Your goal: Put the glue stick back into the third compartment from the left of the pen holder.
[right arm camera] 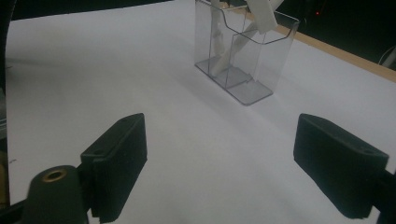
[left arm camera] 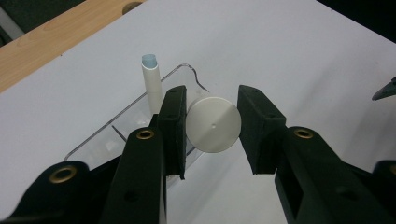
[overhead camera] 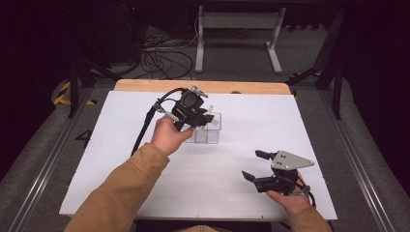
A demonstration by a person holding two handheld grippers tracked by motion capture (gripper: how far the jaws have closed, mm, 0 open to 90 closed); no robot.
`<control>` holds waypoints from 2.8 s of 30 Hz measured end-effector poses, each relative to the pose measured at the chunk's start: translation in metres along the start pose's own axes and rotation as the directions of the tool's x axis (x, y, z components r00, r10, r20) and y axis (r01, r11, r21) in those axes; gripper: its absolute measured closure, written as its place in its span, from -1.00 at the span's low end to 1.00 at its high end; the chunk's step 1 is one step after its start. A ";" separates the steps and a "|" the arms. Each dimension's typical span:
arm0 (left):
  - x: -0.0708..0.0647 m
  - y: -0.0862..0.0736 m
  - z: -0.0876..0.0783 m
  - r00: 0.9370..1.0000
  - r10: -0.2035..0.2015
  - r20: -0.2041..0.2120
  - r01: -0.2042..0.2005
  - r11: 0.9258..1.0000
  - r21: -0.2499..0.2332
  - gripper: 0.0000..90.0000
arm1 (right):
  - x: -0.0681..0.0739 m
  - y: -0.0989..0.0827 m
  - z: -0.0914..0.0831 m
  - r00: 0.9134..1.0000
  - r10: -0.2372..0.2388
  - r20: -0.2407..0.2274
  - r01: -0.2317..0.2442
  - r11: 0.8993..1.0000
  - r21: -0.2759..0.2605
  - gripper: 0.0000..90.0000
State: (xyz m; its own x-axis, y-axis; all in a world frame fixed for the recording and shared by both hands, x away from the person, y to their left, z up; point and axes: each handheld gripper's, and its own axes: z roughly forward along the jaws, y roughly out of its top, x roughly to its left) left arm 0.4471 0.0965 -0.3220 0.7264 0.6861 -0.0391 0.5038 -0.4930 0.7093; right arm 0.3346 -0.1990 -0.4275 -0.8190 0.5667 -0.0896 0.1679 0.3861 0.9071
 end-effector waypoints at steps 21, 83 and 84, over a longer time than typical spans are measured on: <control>-0.003 -0.015 -0.032 0.996 0.081 0.027 -0.076 0.985 -0.153 -0.45 | -0.001 0.001 0.001 1.000 0.003 -0.002 -0.003 1.000 -0.009 -0.61; 0.015 -0.214 -0.084 0.996 0.080 -0.038 -0.089 0.893 -0.441 -0.91 | 0.001 0.004 -0.001 1.000 -0.010 0.007 0.010 0.998 -0.057 -0.61; 0.016 -0.217 -0.082 0.997 0.074 -0.038 -0.083 0.898 -0.433 -0.91 | 0.001 0.004 -0.001 1.000 -0.011 0.007 0.012 0.998 -0.057 -0.61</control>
State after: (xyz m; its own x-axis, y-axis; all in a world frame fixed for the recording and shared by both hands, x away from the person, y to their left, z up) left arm 0.3107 0.2583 -0.4185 0.7435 0.6676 0.0397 0.1897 -0.2674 0.9447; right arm 0.3338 -0.1974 -0.4242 -0.8171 0.5672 -0.1026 0.1270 0.3508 0.9278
